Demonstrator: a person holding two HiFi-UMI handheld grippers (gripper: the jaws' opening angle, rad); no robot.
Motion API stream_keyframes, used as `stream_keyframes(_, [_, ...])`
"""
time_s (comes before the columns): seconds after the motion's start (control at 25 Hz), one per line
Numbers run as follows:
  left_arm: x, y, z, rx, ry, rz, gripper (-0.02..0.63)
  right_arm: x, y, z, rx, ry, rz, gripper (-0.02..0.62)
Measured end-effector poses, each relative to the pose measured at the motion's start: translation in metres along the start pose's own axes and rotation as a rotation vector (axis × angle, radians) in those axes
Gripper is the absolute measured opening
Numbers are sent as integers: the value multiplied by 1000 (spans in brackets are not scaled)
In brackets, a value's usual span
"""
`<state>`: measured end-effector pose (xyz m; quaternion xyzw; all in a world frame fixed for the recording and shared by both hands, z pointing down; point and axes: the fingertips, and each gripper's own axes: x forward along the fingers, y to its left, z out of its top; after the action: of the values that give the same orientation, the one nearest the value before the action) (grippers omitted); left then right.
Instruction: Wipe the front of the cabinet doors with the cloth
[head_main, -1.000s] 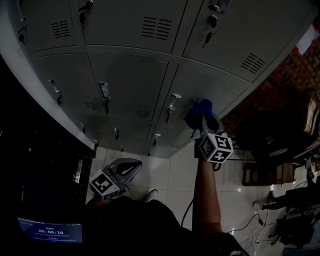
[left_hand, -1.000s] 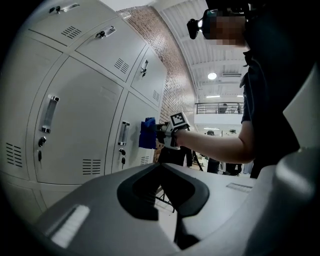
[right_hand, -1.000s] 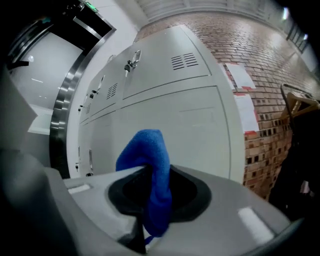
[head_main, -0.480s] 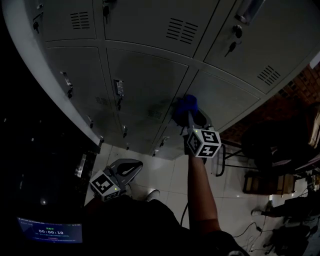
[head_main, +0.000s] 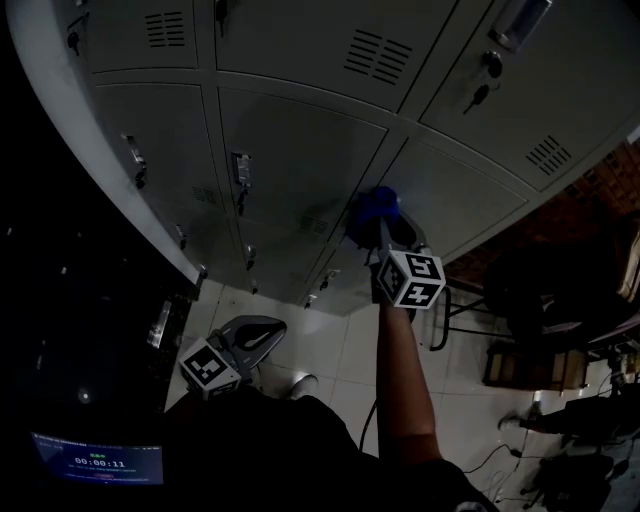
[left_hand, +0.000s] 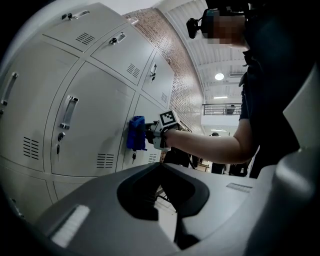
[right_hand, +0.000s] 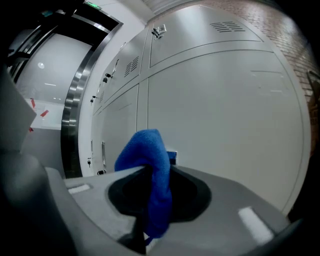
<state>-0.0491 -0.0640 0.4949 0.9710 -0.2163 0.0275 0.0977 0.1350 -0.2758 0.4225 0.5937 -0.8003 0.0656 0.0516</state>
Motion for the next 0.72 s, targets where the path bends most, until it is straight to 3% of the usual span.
stream_keyframes(0.72, [24,-20,4,2,11,-63,0,-44,-79,-10,36,14,-146,67])
